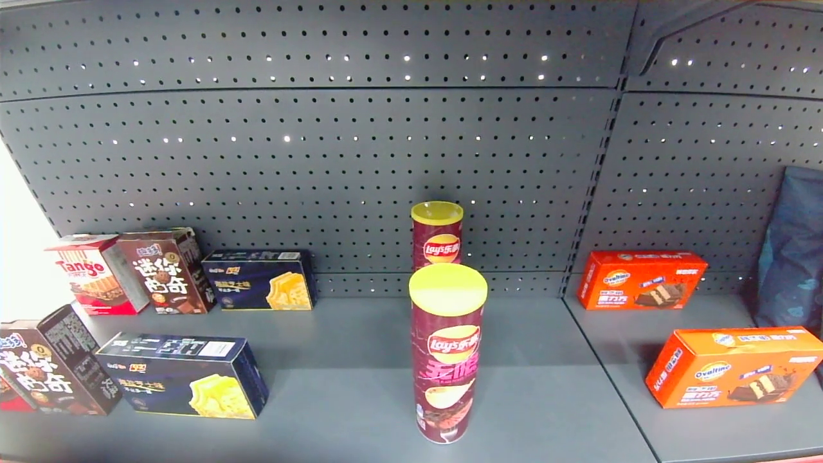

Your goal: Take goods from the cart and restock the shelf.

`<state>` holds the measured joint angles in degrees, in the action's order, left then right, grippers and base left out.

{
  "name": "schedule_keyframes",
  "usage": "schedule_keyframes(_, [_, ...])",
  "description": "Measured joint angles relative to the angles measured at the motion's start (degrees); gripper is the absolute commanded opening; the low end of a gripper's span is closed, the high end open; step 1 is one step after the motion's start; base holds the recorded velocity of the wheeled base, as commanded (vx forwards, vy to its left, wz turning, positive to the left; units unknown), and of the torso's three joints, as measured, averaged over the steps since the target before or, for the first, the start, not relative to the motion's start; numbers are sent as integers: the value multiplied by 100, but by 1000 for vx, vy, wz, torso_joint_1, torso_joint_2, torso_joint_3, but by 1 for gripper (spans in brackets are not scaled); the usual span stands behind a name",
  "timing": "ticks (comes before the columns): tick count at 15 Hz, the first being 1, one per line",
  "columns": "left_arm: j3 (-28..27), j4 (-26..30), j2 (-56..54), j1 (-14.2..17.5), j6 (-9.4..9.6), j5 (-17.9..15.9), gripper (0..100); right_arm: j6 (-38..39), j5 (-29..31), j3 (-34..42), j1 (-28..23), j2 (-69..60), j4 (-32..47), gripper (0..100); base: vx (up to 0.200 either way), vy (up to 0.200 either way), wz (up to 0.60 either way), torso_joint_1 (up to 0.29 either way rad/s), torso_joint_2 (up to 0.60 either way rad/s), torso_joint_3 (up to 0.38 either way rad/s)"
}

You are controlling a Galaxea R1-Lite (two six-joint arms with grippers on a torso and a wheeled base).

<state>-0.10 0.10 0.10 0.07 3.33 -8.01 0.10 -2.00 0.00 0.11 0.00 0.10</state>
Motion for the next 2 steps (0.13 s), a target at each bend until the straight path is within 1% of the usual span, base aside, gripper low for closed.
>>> schedule_keyframes(2, [0,0,0,0,0,2,100,-7,1,0,2,0,0,100,0,0,0,0,0,0])
